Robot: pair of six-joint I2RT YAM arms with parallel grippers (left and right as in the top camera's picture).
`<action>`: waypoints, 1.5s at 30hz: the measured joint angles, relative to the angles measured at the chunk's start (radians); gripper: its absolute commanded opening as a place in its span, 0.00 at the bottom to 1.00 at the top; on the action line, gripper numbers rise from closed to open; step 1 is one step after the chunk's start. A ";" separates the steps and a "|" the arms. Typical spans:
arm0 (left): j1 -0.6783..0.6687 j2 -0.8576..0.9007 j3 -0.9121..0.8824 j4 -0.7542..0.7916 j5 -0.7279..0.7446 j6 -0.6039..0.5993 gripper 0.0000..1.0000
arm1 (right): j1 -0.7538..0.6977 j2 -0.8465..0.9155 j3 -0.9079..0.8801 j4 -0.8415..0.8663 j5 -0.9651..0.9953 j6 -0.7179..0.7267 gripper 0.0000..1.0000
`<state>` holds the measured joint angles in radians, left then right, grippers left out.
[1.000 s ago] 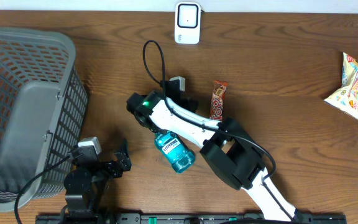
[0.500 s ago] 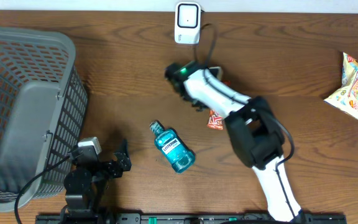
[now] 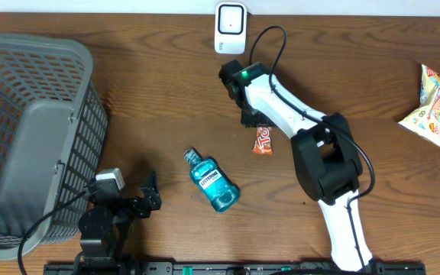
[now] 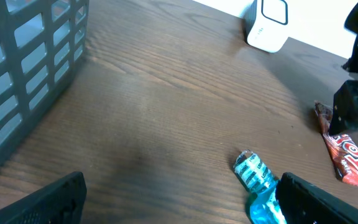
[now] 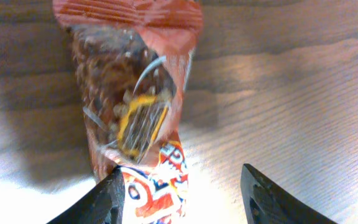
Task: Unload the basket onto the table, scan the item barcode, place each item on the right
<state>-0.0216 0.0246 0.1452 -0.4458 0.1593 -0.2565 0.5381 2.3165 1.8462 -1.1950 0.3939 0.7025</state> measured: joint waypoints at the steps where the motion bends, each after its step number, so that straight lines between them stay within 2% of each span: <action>1: 0.000 0.000 0.000 0.000 0.000 0.000 0.98 | 0.000 -0.013 0.000 0.000 -0.019 -0.005 0.59; 5: 0.000 0.000 0.000 0.000 0.000 0.000 0.98 | 0.007 -0.071 0.000 0.023 -0.055 -0.008 0.61; 8: 0.000 0.000 0.000 0.000 0.000 0.000 0.98 | 0.020 -0.091 0.000 0.057 -0.068 -0.008 0.68; 10: 0.000 0.000 0.000 0.000 0.000 0.000 0.98 | 0.028 -0.087 0.000 0.076 -0.075 -0.012 0.68; 13: 0.000 0.000 0.000 0.000 0.000 0.000 0.98 | 0.033 -0.068 0.000 0.089 -0.094 -0.012 0.61; 19: 0.000 0.000 0.000 0.000 0.000 0.000 0.98 | 0.028 0.013 0.012 0.087 -0.111 0.003 0.68; 27: 0.000 0.000 0.000 0.000 0.000 0.000 0.98 | -0.005 0.053 0.053 -0.082 -0.103 -0.006 0.68; 32: 0.000 0.000 0.000 0.000 0.000 0.000 0.98 | -0.028 0.060 0.055 -0.108 -0.110 -0.015 0.62; 39: 0.000 0.000 0.000 0.000 0.000 0.000 0.98 | -0.056 0.043 0.014 0.020 -0.119 -0.080 0.59; 45: 0.000 0.000 0.000 0.000 0.000 0.000 0.98 | -0.063 0.018 -0.044 0.141 -0.111 -0.143 0.35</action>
<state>-0.0216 0.0246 0.1452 -0.4458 0.1593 -0.2565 0.4755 2.3344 1.8023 -1.0542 0.2825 0.5598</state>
